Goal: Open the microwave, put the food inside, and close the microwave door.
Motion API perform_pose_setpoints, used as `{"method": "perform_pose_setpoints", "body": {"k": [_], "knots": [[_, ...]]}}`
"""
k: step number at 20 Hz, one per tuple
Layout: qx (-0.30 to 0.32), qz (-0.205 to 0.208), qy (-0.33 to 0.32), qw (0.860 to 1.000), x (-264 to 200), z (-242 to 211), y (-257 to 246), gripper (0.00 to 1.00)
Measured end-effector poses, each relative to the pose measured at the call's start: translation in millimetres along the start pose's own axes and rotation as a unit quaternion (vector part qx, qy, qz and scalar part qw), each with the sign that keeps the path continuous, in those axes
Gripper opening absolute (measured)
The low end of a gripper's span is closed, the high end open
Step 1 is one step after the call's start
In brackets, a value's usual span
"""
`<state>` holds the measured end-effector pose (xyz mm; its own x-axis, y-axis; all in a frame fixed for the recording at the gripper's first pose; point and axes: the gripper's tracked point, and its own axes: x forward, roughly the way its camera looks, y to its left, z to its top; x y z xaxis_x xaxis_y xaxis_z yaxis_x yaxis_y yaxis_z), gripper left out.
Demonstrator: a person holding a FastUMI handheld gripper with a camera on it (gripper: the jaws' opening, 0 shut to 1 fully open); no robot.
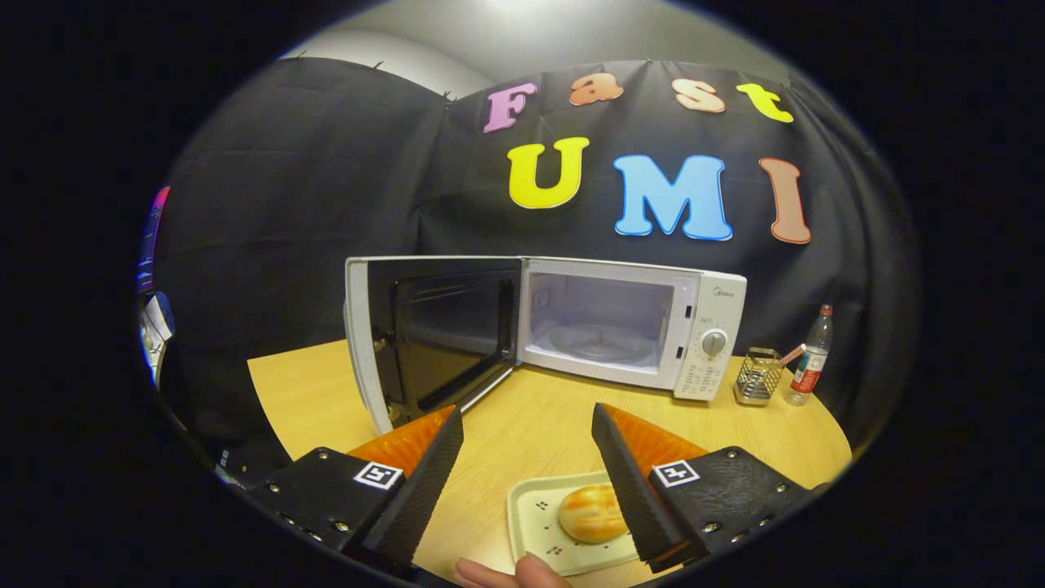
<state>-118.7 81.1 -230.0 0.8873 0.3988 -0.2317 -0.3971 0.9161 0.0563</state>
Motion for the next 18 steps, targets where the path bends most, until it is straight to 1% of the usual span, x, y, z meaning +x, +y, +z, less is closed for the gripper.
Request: {"method": "perform_pose_setpoints", "body": {"k": [6, 11, 16, 18], "knots": [[0.009, -0.021, 0.062, 0.998, -2, -50, -39, 0.96], [0.021, -0.014, 0.145, 0.989, 0, -100, -50, 0.96], [0.033, -0.011, 0.2, 0.979, 6, -124, -51, 0.96], [0.049, -0.011, 0.198, 0.979, 7, -123, -53, 0.96]]}}
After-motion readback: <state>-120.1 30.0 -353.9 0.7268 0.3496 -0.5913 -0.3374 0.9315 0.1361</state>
